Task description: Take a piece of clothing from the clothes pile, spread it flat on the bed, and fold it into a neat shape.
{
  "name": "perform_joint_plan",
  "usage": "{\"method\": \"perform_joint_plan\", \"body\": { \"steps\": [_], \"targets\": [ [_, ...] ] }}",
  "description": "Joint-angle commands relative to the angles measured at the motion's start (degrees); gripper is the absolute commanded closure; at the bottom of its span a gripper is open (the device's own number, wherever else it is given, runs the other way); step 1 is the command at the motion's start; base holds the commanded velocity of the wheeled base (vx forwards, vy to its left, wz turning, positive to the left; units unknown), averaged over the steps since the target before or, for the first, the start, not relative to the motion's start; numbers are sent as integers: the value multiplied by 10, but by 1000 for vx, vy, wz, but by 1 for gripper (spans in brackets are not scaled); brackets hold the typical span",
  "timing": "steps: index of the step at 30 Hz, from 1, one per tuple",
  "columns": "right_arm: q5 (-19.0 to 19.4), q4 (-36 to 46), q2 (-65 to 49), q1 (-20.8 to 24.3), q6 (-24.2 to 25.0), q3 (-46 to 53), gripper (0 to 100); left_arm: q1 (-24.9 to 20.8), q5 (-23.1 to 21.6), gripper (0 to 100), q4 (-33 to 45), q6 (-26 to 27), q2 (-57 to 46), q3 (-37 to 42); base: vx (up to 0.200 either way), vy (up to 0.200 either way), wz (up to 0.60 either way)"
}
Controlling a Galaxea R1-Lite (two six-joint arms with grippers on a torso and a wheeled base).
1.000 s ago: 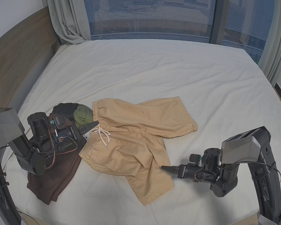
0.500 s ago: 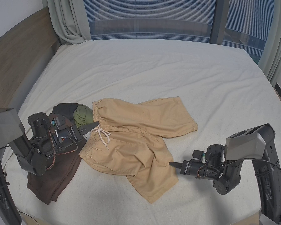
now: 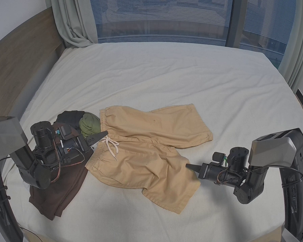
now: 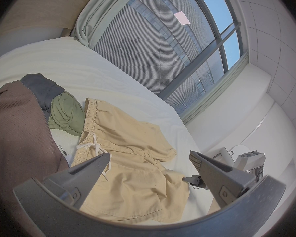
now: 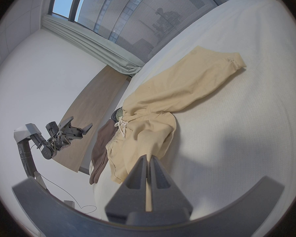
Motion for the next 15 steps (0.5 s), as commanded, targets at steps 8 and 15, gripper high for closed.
{"method": "perform_joint_plan", "body": {
  "steps": [8,15],
  "targets": [
    [1,-1,10,13,-35,10,100,-3,1,0,-17,-1,13,2,0,0,0],
    [1,1,5,9,-31,13,0,-3,1,0,-18,-1,14,2,0,0,0]
  ]
}}
